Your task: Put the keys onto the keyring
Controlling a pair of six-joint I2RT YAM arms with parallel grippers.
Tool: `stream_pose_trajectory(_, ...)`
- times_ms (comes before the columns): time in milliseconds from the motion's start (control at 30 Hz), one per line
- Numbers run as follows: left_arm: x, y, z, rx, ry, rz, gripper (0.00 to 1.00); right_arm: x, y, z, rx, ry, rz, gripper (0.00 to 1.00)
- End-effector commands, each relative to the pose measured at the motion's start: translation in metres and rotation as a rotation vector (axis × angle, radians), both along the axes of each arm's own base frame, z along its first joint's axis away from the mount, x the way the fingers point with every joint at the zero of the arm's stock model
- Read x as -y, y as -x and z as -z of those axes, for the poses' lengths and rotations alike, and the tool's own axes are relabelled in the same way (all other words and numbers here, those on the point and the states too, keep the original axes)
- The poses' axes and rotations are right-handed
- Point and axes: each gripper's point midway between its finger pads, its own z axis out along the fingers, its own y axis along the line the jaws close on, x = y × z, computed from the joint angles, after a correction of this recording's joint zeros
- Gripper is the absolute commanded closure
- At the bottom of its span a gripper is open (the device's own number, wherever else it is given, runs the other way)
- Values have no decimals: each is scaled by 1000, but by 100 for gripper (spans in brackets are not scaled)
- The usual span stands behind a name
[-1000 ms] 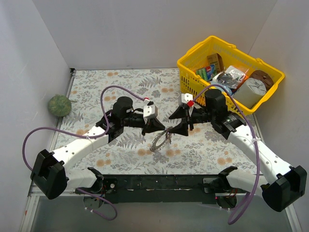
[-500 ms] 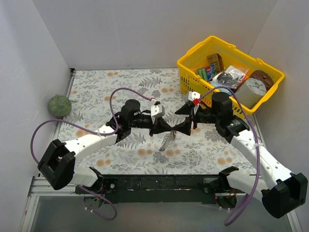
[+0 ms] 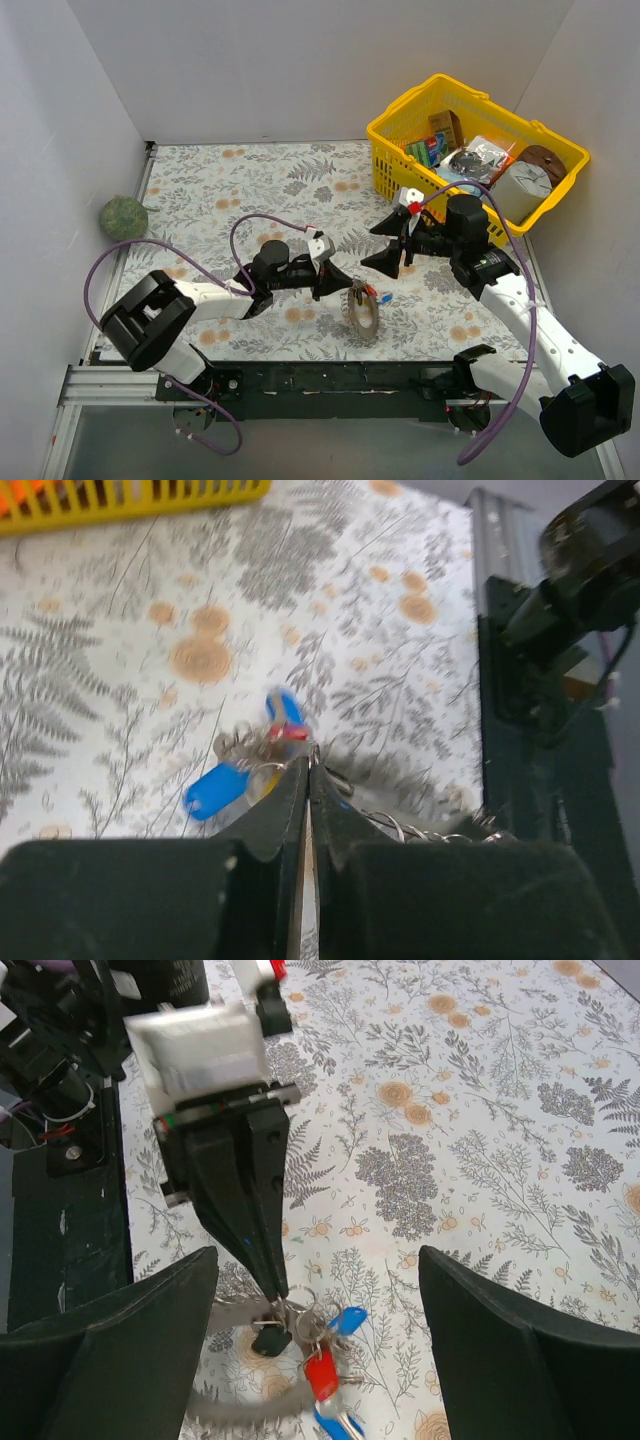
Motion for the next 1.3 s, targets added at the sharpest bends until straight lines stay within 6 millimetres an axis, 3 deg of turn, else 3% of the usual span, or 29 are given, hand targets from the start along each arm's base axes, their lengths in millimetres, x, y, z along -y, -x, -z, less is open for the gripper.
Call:
stream_pose_trajectory(0, -3, -15, 18, -5, 11, -97, 100, 0, -3, -11, 33, -33, 2, 12)
stream_pose_trajectory(67, -6, -15, 33, -26, -17, -113, 100, 1, -4, -11, 36, -33, 6, 12)
stream_pose_trajectory(633, -24, -58, 52, 48, -197, -318, 98, 3, -6, -11, 45, -42, 10, 11)
stream_pose_trajectory(767, -32, -70, 46, 77, -206, -398, 94, 3, -6, -10, 45, -38, 13, 11)
stream_pose_trajectory(1000, -43, -82, 17, 125, -167, -496, 88, 4, -8, -10, 47, -40, 19, 10)
stream_pose_trajectory(1133, -51, -86, 4, 131, -155, -549, 71, 4, -8, -10, 48, -42, 18, 10)
stream_pose_trajectory(1267, -65, -94, -6, 131, -139, -646, 24, 3, -9, -11, 46, -44, 15, 10)
